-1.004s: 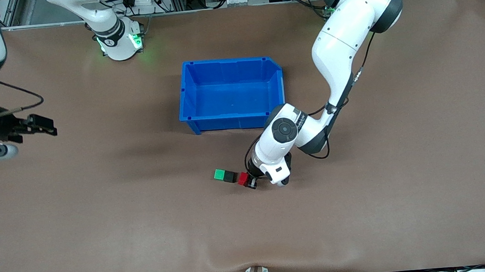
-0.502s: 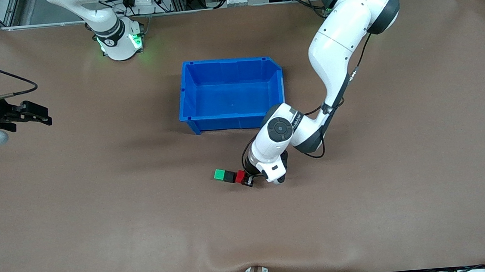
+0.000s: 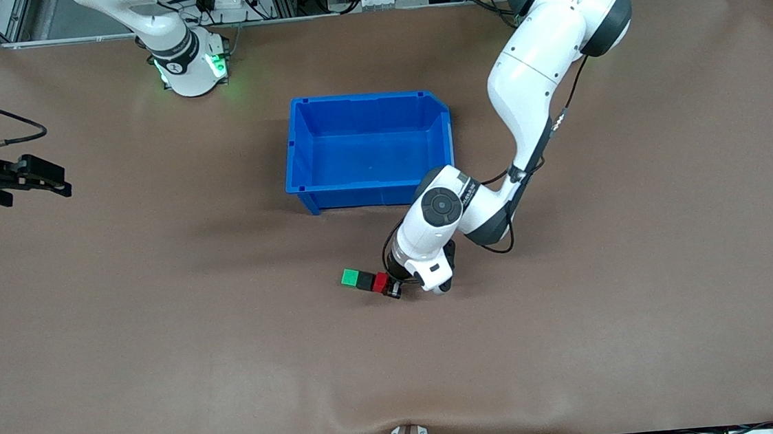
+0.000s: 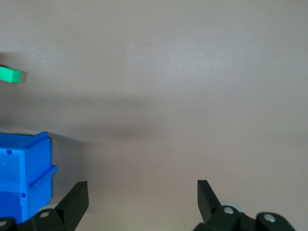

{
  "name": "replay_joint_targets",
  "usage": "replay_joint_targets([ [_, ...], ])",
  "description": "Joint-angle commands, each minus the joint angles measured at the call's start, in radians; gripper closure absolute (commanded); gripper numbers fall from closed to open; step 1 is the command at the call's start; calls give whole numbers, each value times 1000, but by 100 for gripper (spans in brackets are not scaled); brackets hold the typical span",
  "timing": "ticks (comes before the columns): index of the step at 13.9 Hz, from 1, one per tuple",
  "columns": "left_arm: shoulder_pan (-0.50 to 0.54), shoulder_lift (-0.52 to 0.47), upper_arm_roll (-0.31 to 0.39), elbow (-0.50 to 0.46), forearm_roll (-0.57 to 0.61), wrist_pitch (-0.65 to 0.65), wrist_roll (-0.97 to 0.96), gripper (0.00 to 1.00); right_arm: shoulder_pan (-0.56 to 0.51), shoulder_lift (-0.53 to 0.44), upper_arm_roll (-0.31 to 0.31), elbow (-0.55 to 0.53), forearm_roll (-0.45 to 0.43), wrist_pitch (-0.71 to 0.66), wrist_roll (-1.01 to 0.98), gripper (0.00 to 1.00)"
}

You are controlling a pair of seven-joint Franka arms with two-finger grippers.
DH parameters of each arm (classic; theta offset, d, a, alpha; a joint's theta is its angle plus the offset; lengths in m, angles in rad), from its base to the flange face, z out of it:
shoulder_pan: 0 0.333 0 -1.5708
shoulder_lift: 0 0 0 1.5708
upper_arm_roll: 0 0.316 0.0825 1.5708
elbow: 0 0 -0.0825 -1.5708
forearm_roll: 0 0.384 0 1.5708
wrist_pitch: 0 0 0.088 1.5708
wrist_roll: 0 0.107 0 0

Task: Attach green and red cubes to black cube
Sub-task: 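Press the red cube against the black cube and open the left gripper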

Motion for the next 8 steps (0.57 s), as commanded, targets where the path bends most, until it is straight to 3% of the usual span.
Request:
replay_joint_targets([
  [1,-44,37,43,40,-17,-50,-14,100,1,-24,12,-1,-6,-25,137,0],
  [2,-41,35,43,40,-17,-53,-14,100,1,-24,12,-1,0,-25,138,0],
  [3,-38,35,42,39,-19,-56,-17,93,-2,-24,10,1,9,-27,134,0],
  [6,-33,25,42,40,-59,-58,-17,0,-4,-26,7,2,16,-34,120,0],
  [8,-33,18,39,42,-59,-72,-20,0,-10,-27,0,2,10,-39,22,0],
])
